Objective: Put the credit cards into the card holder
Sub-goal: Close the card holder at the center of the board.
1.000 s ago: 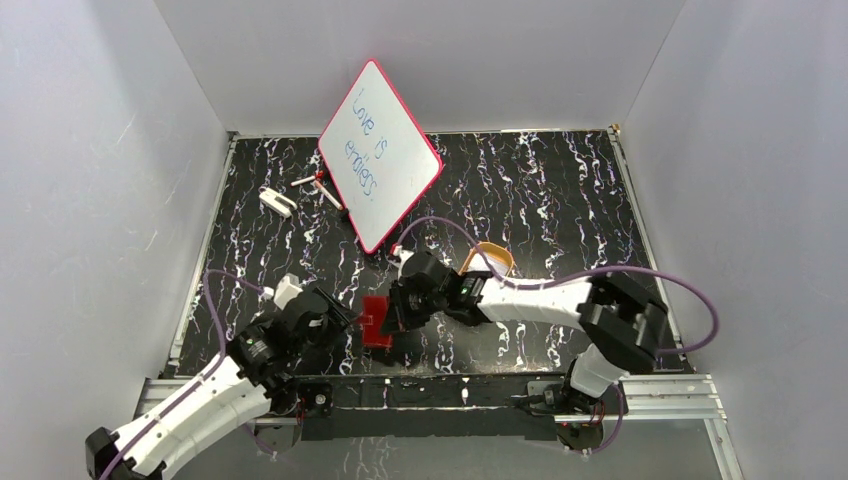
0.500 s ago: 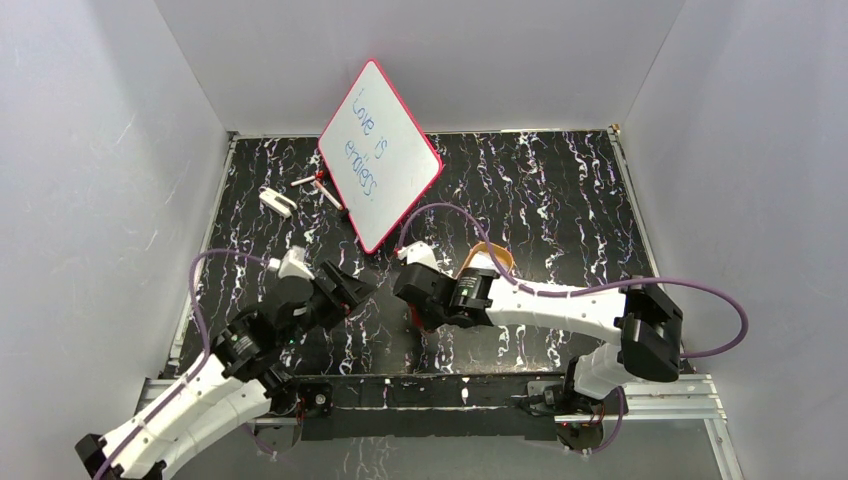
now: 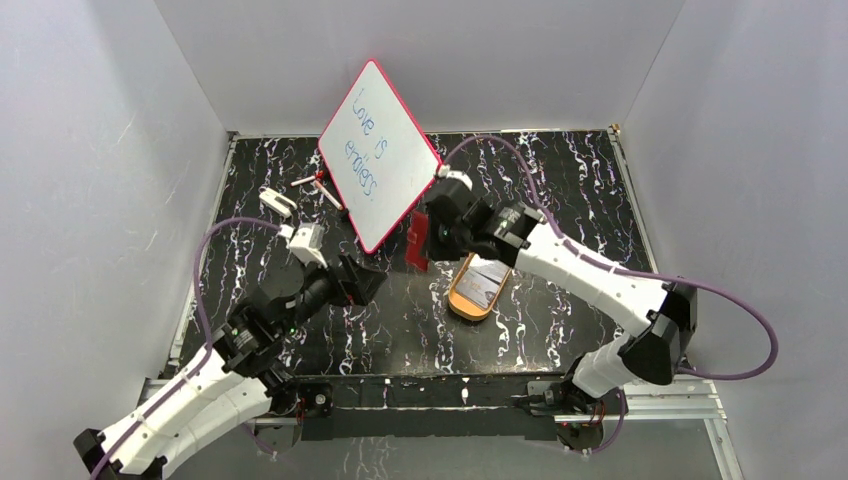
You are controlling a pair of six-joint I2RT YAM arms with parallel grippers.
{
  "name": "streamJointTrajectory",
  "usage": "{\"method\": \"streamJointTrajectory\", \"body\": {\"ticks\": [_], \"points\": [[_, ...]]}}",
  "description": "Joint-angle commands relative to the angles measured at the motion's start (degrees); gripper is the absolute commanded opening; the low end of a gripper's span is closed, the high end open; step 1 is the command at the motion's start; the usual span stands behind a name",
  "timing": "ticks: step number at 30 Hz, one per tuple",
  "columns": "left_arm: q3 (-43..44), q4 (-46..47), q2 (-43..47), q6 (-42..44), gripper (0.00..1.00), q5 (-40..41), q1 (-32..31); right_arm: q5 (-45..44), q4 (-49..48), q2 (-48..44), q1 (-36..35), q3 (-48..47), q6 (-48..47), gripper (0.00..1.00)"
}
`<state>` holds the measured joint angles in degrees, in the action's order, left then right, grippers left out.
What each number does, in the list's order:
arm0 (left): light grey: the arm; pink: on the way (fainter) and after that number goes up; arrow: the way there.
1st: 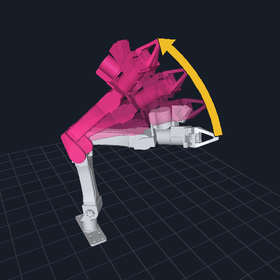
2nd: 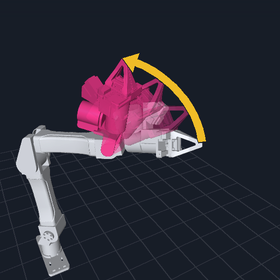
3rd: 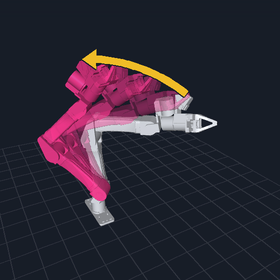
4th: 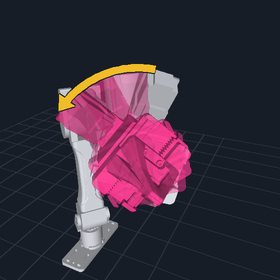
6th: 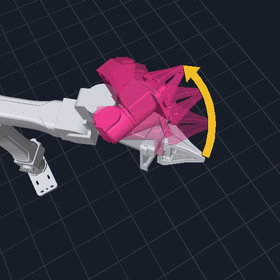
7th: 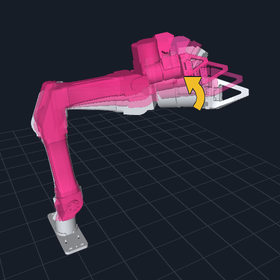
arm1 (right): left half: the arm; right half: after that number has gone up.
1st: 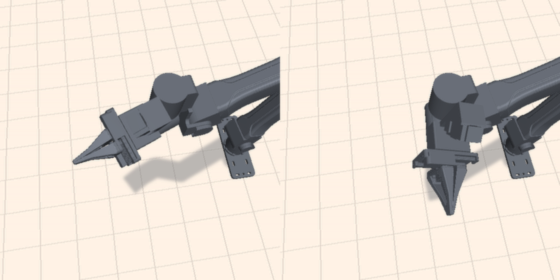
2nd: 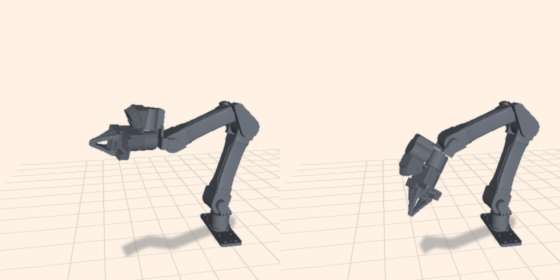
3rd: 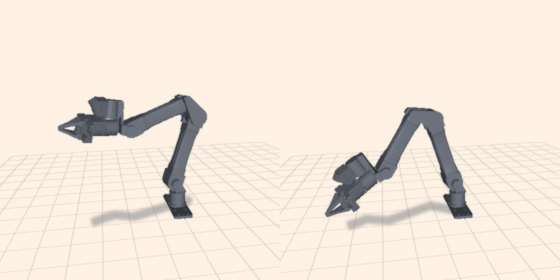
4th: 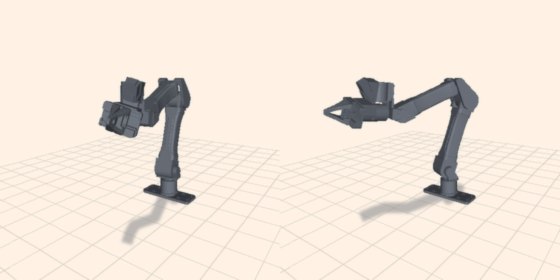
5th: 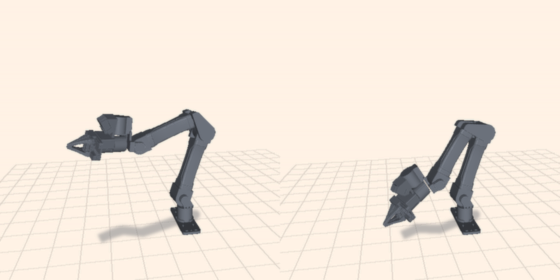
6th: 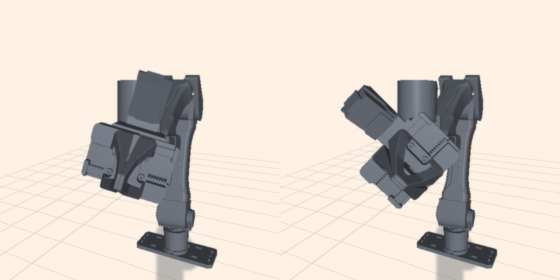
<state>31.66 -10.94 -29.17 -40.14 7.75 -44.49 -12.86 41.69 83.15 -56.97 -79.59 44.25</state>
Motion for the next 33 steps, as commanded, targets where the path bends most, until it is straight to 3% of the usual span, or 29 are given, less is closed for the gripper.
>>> {"method": "streamJointTrajectory", "body": {"ticks": [1,6,16,22,30,33], "points": [[7.73,5.52,-6.49,21.30,0.90,-1.79,-0.24,3.69,10.80,4.45,0.82,-14.84,4.43,0.00],[8.17,10.50,-7.13,39.08,0.91,-10.97,-0.25,6.10,16.70,9.54,0.88,-25.27,7.78,0.00],[7.40,11.77,-6.89,61.05,0.92,-19.01,-0.80,9.70,13.55,8.95,1.62,-24.91,12.05,0.00],[8.31,11.29,-9.47,65.97,0.92,-17.52,-1.57,10.69,11.89,9.26,1.80,-24.00,16.39,0.00],[5.14,15.87,-10.70,65.98,0.93,-14.89,-2.99,11.65,8.15,9.68,1.80,-23.06,20.00,0.00],[4.20,18.95,-11.77,66.31,0.91,-9.95,-3.47,12.32,7.45,10.05,1.79,-22.94,20.85,0.00]]}}
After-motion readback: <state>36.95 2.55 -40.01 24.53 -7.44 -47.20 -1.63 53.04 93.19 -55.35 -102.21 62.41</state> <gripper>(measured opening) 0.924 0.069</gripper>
